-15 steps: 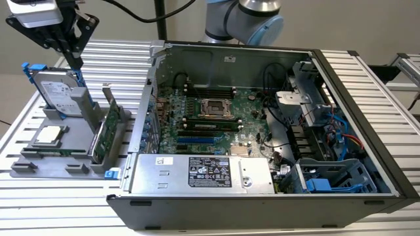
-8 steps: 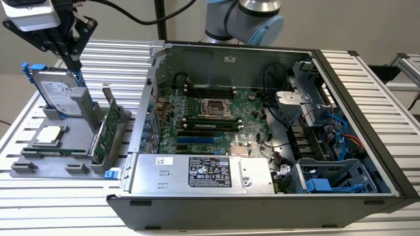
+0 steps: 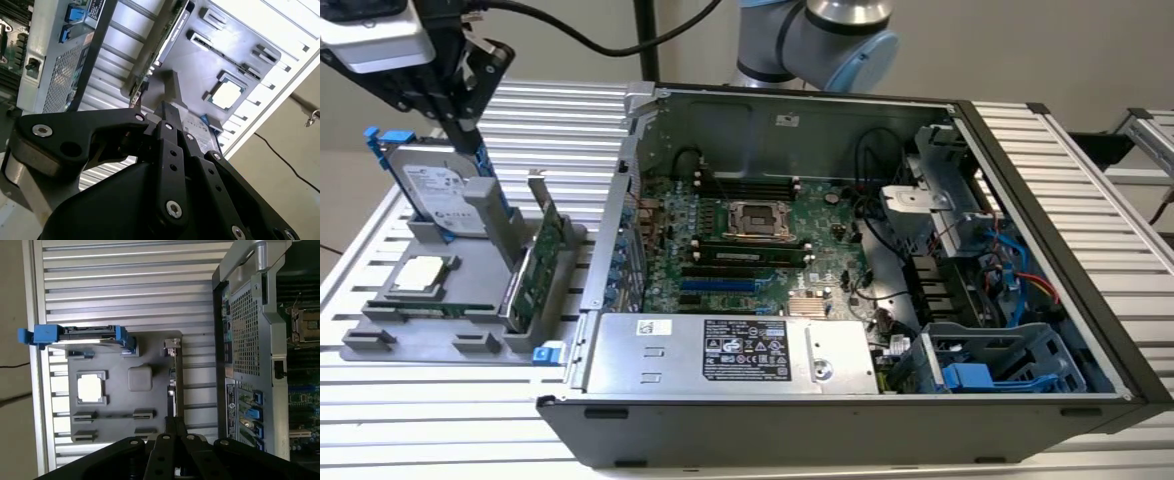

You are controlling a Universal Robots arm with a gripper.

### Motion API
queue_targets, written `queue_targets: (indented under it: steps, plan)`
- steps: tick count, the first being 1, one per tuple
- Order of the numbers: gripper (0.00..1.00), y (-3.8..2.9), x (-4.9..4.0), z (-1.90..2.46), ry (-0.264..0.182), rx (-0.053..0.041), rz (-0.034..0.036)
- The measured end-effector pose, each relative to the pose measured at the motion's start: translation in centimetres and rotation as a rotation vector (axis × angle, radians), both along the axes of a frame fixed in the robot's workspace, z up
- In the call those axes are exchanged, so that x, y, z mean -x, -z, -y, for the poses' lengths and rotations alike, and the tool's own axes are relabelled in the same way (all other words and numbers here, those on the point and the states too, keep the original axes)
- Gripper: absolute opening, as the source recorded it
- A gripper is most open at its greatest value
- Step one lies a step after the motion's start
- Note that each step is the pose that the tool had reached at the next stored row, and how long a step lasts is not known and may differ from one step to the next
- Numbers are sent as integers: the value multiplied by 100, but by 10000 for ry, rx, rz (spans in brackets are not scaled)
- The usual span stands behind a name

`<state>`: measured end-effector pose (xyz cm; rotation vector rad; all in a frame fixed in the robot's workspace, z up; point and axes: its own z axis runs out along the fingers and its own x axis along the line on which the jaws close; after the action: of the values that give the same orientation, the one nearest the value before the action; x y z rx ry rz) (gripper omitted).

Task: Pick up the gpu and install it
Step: 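Pick up the gpu and move the gpu toward the slot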

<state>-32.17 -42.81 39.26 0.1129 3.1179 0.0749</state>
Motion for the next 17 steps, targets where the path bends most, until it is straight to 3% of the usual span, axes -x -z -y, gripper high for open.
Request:
queue_targets:
  steps: [17]
  plan:
    - [0,0,-35,231,18,0,0]
